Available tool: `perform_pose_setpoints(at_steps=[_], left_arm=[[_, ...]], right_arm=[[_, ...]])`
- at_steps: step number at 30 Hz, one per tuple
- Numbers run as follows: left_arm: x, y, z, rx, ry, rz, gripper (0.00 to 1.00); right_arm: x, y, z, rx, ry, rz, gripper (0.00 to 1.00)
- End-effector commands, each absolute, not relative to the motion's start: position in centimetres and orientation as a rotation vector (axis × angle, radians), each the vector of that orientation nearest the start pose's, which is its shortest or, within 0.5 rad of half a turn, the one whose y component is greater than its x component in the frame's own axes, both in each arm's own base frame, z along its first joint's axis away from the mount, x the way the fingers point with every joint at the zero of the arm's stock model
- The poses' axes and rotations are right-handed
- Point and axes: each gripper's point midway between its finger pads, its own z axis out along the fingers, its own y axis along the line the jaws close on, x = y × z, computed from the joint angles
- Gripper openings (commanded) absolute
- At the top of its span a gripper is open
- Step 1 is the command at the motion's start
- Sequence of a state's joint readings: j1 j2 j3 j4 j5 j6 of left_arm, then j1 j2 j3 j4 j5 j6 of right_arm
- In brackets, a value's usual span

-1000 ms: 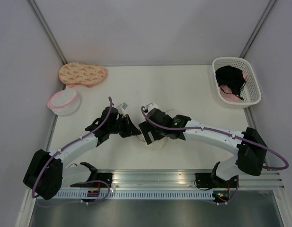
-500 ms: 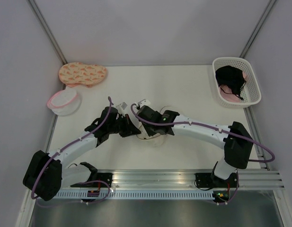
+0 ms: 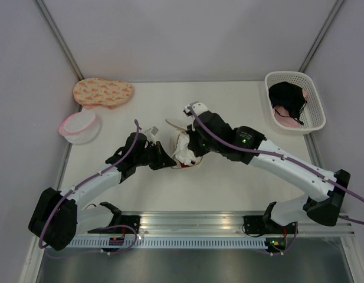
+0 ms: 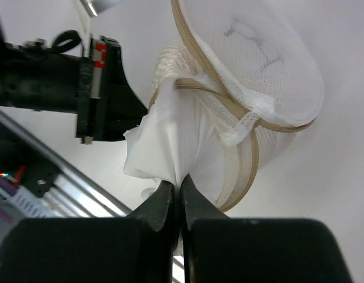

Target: Unzip the laundry bag and remove the bra

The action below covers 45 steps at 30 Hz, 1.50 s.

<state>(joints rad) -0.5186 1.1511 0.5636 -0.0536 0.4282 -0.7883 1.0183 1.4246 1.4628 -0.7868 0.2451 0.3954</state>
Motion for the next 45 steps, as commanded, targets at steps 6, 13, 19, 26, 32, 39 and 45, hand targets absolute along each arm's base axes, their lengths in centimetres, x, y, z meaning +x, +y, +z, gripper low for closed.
perform_pose_setpoints(at_steps=[6,13,19,26,32,39,45], left_arm=[[22.6,-24.5,12.7,-0.057,2.384,-1.165,0.02],[22.5,-24.3,12.7,-0.066,2.382,-1.157,0.02],[22.6,-24.3,12.5,-0.082,2.385,-1.154,0.02],[22.5,-24.2,12.8,-0.089,2.377,-1.159,0.02],[22.3,-24.1,12.8,-0.088,2.379,-1.154,0.02],[22.1,-23.9,13.1,-0.087,2.372,-1.157,0.02],[21.9,-23.5,13.5,-0.093,2.364,-1.14,0.02]], right_arm=[[20.6,31.4,34.1,-0.517,2.086,1.031,0.0],[19.2,31.6,29.2,-0.554,2.228,1.08,0.0],[16.9,32.1,23.2,-0.691,2.343,1.149,0.0],[18.0,33.1,23.7,-0.706,2.226,1.174,0.01],[22.7,31.4,29.4,-0.482,2.043,0.997,0.01],[29.4,24.7,32.7,-0.181,2.0,0.523,0.01],[35.8,16.1,34.0,0.127,1.941,0.277,0.01]])
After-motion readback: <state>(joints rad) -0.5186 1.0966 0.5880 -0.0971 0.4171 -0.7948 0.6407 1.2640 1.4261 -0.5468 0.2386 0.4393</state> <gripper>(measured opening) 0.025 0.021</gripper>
